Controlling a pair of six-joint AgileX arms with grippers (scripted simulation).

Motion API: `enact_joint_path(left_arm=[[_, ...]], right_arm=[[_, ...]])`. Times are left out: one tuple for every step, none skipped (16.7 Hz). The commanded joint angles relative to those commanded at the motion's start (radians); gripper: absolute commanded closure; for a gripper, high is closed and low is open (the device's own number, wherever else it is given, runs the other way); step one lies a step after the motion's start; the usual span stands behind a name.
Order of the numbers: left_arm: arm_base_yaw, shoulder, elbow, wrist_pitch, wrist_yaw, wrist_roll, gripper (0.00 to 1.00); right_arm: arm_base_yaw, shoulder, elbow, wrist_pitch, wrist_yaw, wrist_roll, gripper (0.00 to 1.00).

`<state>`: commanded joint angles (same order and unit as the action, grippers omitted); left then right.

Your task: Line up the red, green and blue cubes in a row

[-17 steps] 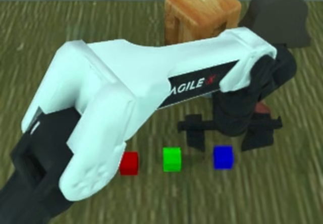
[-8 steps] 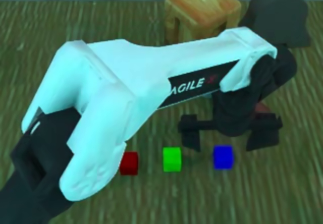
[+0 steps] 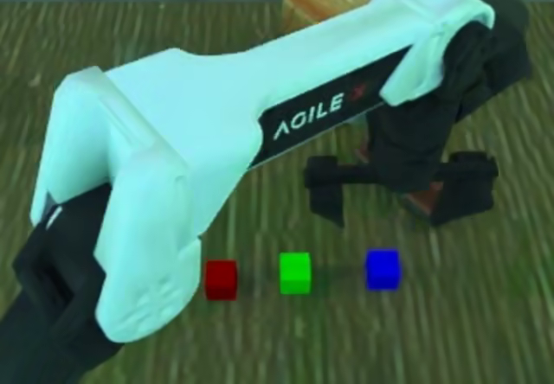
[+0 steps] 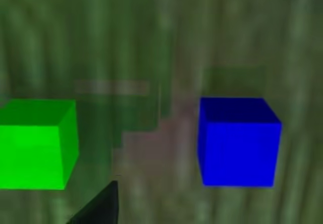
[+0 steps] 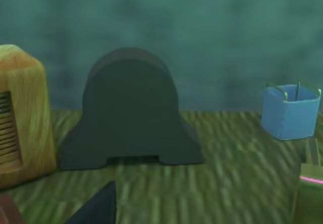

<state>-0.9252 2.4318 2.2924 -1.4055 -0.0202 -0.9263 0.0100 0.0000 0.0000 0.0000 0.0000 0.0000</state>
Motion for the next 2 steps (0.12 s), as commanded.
enact_joint_path(left_arm=[[0.002, -0.003, 0.011, -0.011, 0.000, 0.000, 0.00], [0.002, -0.003, 0.012, -0.012, 0.000, 0.000, 0.00]], right_arm=[[0.000, 0.000, 0.000, 0.000, 0.000, 0.000, 0.00], [0.000, 0.000, 0.000, 0.000, 0.000, 0.000, 0.00]])
